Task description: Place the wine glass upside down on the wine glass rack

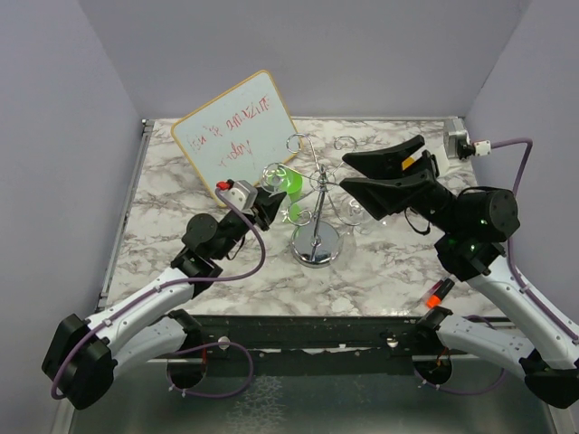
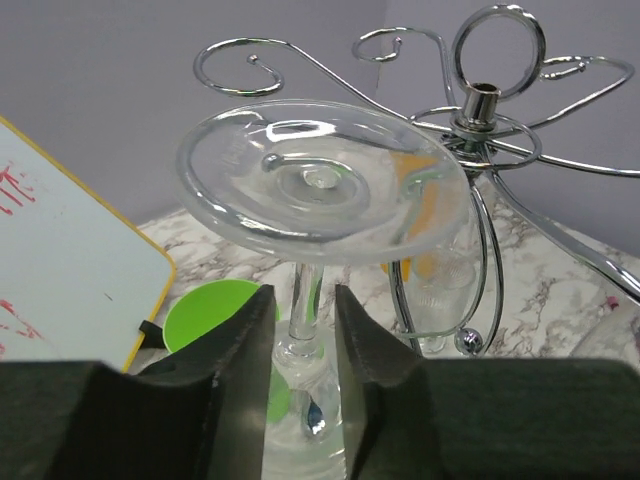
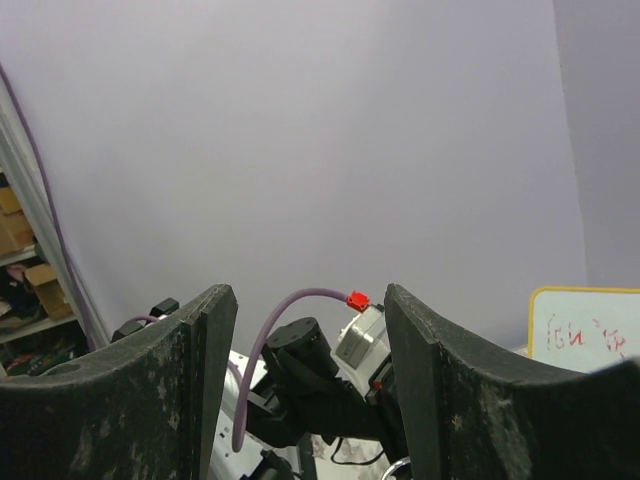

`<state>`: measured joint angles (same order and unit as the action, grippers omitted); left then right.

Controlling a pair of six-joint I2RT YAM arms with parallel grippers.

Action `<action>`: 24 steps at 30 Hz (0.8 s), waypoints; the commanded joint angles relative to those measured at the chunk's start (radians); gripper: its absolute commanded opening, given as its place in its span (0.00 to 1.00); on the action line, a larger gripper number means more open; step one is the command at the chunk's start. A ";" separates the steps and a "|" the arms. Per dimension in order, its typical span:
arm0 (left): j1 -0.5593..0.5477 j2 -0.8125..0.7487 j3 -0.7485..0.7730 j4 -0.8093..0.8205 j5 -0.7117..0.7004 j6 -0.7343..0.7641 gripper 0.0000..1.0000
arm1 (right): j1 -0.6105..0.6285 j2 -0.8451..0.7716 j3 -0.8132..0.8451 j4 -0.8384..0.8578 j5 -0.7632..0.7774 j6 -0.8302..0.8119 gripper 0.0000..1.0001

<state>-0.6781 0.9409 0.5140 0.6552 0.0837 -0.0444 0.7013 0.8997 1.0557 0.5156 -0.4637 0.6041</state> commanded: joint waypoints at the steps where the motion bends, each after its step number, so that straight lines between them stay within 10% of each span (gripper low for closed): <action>1: 0.002 -0.022 -0.018 0.012 -0.054 -0.058 0.38 | 0.004 -0.006 0.030 -0.101 0.069 -0.019 0.66; 14: 0.002 -0.252 -0.053 -0.237 -0.123 -0.268 0.73 | 0.004 -0.025 0.105 -0.320 0.265 -0.088 0.67; 24: 0.002 -0.342 0.252 -1.050 -0.278 -0.471 0.84 | 0.004 -0.052 0.251 -0.742 0.751 -0.146 0.67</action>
<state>-0.6773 0.6380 0.6701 -0.0025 -0.1013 -0.4294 0.7013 0.8616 1.2556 0.0006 0.0002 0.4950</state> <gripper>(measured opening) 0.824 0.671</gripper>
